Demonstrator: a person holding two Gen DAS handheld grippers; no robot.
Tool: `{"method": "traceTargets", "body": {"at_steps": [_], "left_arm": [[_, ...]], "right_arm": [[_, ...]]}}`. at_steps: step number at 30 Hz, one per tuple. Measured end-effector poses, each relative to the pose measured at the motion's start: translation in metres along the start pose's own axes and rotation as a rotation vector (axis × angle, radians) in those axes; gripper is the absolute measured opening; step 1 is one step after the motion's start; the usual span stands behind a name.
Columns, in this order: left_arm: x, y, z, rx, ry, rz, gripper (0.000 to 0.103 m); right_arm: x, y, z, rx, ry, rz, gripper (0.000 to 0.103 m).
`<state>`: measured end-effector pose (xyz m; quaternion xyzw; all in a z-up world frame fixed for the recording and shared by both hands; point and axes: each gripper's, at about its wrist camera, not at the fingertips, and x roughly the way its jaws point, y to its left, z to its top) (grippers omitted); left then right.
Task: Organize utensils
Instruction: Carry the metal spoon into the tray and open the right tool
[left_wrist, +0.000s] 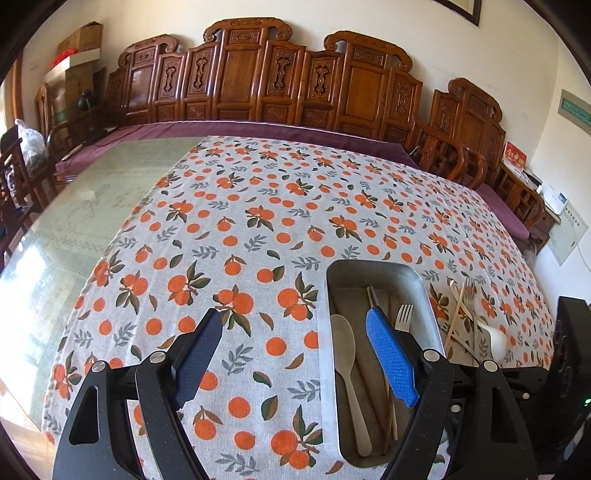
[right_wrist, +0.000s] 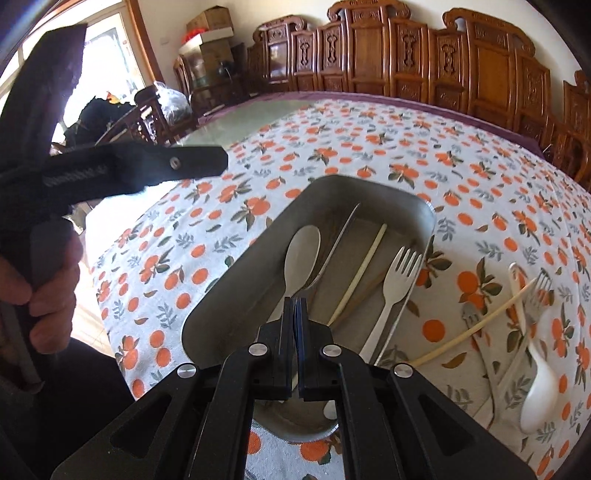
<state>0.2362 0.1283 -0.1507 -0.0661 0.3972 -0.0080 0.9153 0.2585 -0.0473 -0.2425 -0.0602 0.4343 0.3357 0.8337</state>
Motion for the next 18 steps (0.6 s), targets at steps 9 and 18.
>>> {"method": "traceTargets", "body": {"at_steps": [9,18], "left_arm": [[0.002,-0.001,-0.001,0.006,0.004,0.004,0.077],[0.005,-0.014,-0.003,0.031,0.011,-0.012,0.077]], "right_arm": [[0.011,-0.003,-0.001,0.027,0.026,0.017,0.003],[-0.033,-0.022,-0.001,0.029,-0.077,-0.013,0.004]]}}
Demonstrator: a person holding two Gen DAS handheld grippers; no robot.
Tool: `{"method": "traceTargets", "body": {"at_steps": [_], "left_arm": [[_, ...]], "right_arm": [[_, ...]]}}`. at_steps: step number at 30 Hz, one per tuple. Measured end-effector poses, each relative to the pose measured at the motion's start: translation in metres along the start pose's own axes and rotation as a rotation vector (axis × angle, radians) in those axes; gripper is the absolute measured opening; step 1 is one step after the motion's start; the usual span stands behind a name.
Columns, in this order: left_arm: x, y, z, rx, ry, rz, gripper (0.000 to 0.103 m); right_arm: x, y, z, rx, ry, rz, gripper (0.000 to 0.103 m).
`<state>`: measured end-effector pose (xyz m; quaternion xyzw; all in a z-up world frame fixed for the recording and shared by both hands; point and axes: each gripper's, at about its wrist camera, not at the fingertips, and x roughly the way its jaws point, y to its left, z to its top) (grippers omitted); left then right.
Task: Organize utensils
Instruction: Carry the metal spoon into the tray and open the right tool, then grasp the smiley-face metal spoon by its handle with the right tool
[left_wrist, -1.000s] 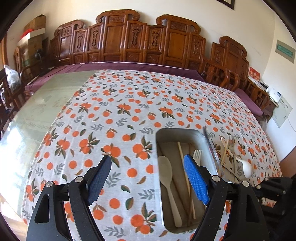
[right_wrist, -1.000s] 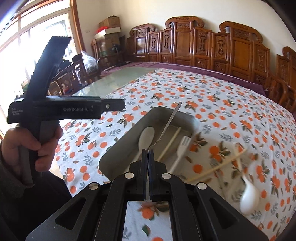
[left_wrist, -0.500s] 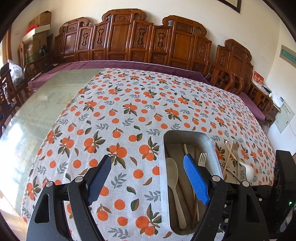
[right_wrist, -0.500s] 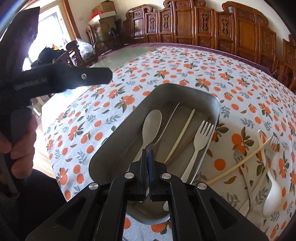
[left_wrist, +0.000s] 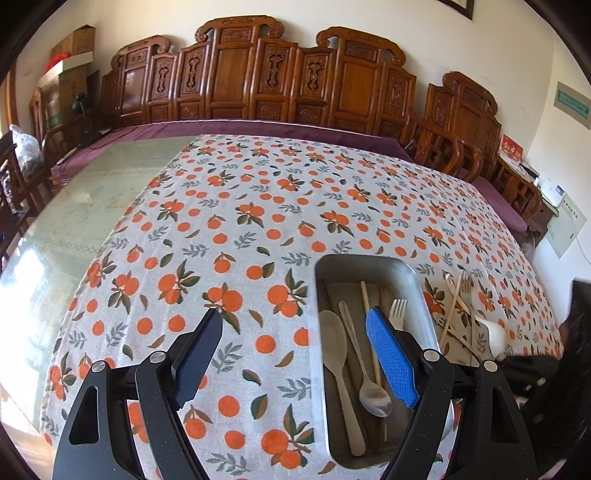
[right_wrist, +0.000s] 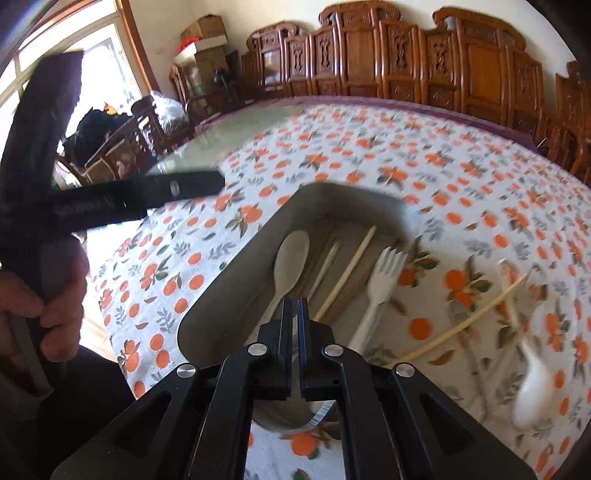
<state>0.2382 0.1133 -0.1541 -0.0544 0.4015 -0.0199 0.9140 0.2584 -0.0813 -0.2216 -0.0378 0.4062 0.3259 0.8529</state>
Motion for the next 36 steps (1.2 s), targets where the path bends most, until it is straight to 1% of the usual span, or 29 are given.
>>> {"method": "traceTargets", "body": {"at_steps": [3,8,12,15,19,21,30,31,33,36], "left_arm": [[0.0,-0.009,0.0,0.022,-0.004,-0.015,0.077],[0.002,-0.027,-0.001,0.049,-0.005,-0.048,0.077],[0.006,-0.043,-0.004,0.081,0.003,-0.062,0.077],[0.008,-0.055,-0.005,0.101,0.004,-0.071,0.077],[0.011,-0.068,-0.009,0.124,0.009,-0.086,0.077],[0.013,-0.076,-0.01,0.139,0.013,-0.09,0.077],[0.016,-0.095,-0.017,0.183,0.028,-0.104,0.077],[0.016,-0.096,-0.017,0.186,0.028,-0.107,0.077],[0.016,-0.1,-0.019,0.192,0.03,-0.112,0.077],[0.015,-0.105,-0.021,0.207,0.032,-0.115,0.077]], "right_arm": [[-0.021,-0.019,0.0,0.011,-0.035,-0.038,0.004],[-0.054,-0.061,-0.006,0.009,-0.071,-0.168,0.004],[-0.065,-0.09,-0.015,0.02,-0.071,-0.246,0.004],[-0.068,-0.11,-0.022,0.053,-0.073,-0.274,0.004],[-0.063,-0.125,-0.031,0.095,-0.077,-0.28,0.004],[-0.058,-0.125,-0.036,0.101,-0.068,-0.269,0.01],[-0.026,-0.115,-0.056,0.056,0.04,-0.243,0.012],[-0.025,-0.114,-0.058,0.056,0.045,-0.239,0.013],[-0.023,-0.113,-0.061,0.054,0.058,-0.238,0.02],[-0.018,-0.114,-0.065,0.05,0.087,-0.238,0.02]]}}
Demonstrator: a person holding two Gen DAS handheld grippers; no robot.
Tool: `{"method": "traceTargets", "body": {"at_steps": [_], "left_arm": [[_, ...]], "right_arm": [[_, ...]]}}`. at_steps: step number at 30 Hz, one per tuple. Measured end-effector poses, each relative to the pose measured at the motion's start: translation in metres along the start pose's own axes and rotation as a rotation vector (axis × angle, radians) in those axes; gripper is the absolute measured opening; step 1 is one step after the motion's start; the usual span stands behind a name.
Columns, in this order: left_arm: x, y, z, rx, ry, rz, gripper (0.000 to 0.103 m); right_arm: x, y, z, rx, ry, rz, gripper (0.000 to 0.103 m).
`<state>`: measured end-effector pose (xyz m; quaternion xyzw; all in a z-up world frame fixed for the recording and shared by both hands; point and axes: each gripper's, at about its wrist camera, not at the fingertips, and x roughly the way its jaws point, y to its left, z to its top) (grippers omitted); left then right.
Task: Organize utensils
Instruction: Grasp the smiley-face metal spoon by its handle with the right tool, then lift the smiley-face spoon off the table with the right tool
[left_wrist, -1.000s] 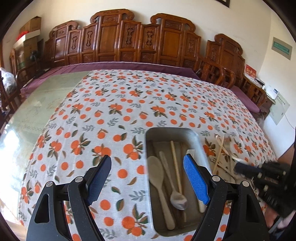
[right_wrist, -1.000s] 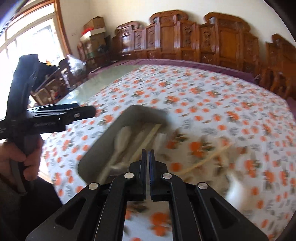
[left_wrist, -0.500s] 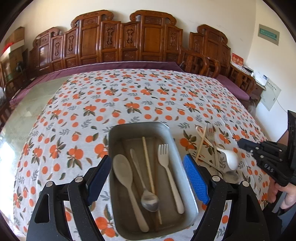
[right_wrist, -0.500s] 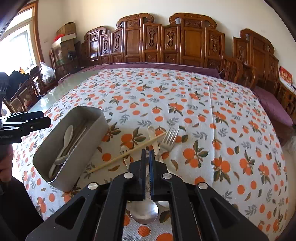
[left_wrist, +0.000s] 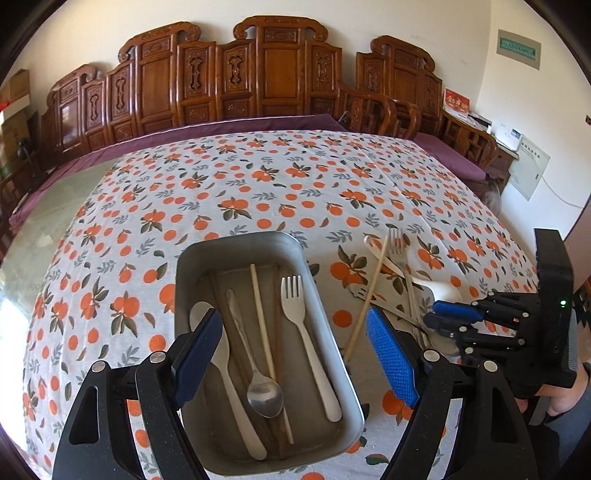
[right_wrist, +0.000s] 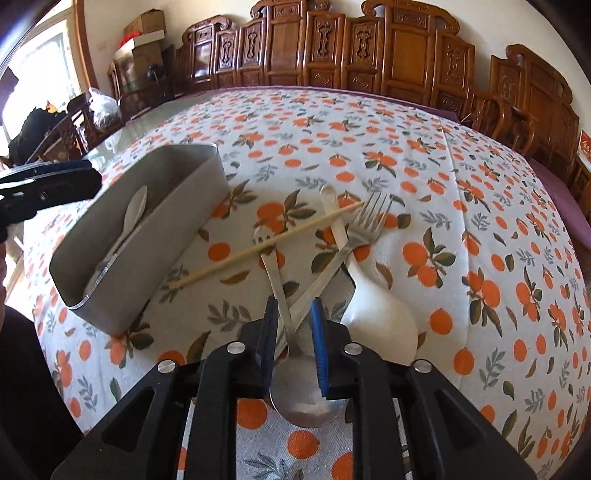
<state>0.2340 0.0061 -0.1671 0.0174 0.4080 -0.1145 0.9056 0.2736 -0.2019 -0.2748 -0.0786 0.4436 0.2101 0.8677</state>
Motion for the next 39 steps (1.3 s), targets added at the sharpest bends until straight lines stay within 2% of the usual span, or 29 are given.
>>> {"method": "traceTargets", "body": {"at_steps": [9,15,26,28,30,33,39], "left_arm": [[0.0,-0.005,-0.001,0.009,0.003,-0.006,0.077],[0.001,-0.006,-0.001,0.01,0.003,-0.006,0.077],[0.004,-0.014,-0.003,0.032,0.01,-0.009,0.077],[0.004,-0.015,-0.004,0.033,0.01,-0.01,0.077],[0.004,-0.016,-0.004,0.035,0.009,-0.013,0.077],[0.003,-0.018,-0.004,0.038,0.006,-0.017,0.077],[0.005,-0.023,-0.004,0.048,0.009,-0.024,0.077]], "right_arm": [[0.006,-0.002,-0.01,-0.026,0.081,-0.011,0.02],[0.006,0.001,-0.012,-0.067,0.079,-0.025,0.02],[0.017,0.0,0.003,-0.073,0.073,0.001,0.021],[0.017,0.002,0.002,-0.084,0.08,0.003,0.019],[0.017,0.007,0.0,-0.112,0.09,0.008,0.01],[0.014,0.011,-0.003,-0.131,0.102,0.005,0.009],[0.001,0.006,-0.011,-0.088,0.111,0.036,0.007]]}}
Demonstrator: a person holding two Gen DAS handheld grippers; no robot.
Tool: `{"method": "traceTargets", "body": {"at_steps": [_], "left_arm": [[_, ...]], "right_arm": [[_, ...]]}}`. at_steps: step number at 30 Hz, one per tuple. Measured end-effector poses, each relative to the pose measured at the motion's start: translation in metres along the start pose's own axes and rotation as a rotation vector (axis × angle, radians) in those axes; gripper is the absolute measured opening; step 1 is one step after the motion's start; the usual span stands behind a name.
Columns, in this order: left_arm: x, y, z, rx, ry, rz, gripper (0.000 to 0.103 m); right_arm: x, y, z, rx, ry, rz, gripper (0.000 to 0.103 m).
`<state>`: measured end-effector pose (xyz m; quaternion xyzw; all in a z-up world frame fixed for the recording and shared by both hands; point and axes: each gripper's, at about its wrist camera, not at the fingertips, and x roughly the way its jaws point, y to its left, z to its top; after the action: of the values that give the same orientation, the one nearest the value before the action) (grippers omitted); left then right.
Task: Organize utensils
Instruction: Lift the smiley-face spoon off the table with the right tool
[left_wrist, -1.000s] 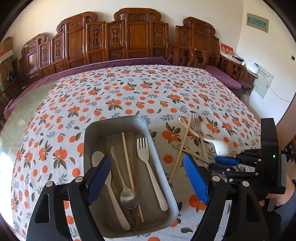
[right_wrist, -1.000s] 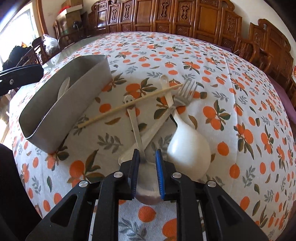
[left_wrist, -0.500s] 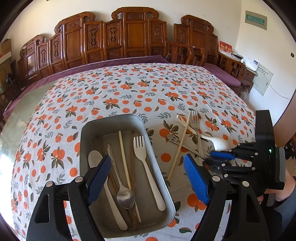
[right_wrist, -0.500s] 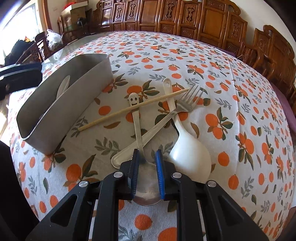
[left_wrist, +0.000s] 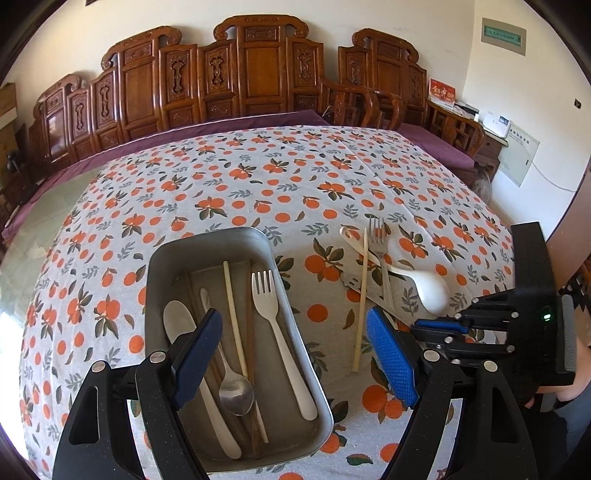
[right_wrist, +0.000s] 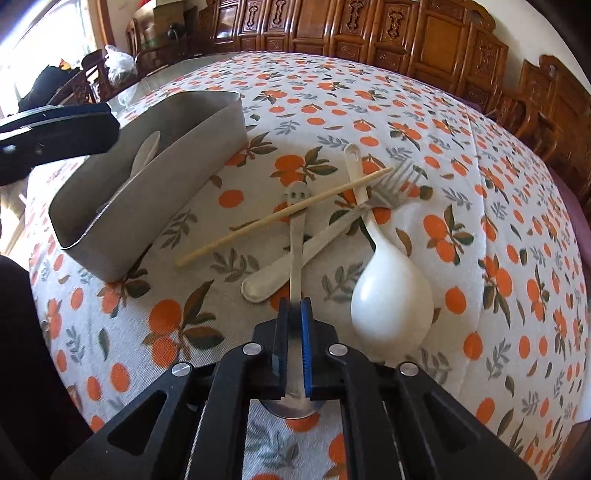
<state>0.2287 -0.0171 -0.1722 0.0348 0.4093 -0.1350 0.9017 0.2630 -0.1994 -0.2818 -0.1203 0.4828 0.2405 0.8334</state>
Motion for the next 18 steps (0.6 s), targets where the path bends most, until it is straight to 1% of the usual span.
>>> {"method": "traceTargets", "body": {"at_steps": [2,3,4,7,8,10,12,16,18], "left_arm": [[0.001,-0.002,0.0,0.002,0.002,-0.001,0.077],[0.001,-0.002,0.0,0.003,0.003,-0.003,0.077],[0.001,-0.003,0.0,0.005,0.002,-0.004,0.077],[0.003,-0.007,-0.001,0.008,0.004,-0.003,0.077],[0.004,-0.008,-0.001,0.01,0.004,-0.005,0.077],[0.005,-0.011,-0.001,0.014,0.007,-0.002,0.077],[0.007,-0.014,-0.001,0.017,0.008,-0.002,0.077],[0.008,-0.02,-0.001,0.023,0.006,-0.003,0.077],[0.009,-0.022,-0.001,0.029,0.008,-0.001,0.077]], "right_arm": [[-0.009,-0.001,-0.004,0.005,-0.013,0.003,0.007],[-0.015,-0.003,-0.006,0.012,-0.025,0.004,0.005],[-0.022,-0.006,-0.008,0.024,-0.041,0.0,0.0],[-0.037,-0.016,-0.012,0.061,-0.076,0.01,0.0],[-0.039,-0.019,-0.014,0.064,-0.075,0.006,0.0],[-0.036,-0.023,-0.018,0.066,-0.064,-0.009,0.0],[-0.033,-0.024,-0.02,0.069,-0.058,-0.003,0.001],[-0.031,-0.017,-0.016,0.051,-0.083,0.022,0.001],[-0.024,-0.011,-0.013,0.034,-0.078,0.03,0.005]]}}
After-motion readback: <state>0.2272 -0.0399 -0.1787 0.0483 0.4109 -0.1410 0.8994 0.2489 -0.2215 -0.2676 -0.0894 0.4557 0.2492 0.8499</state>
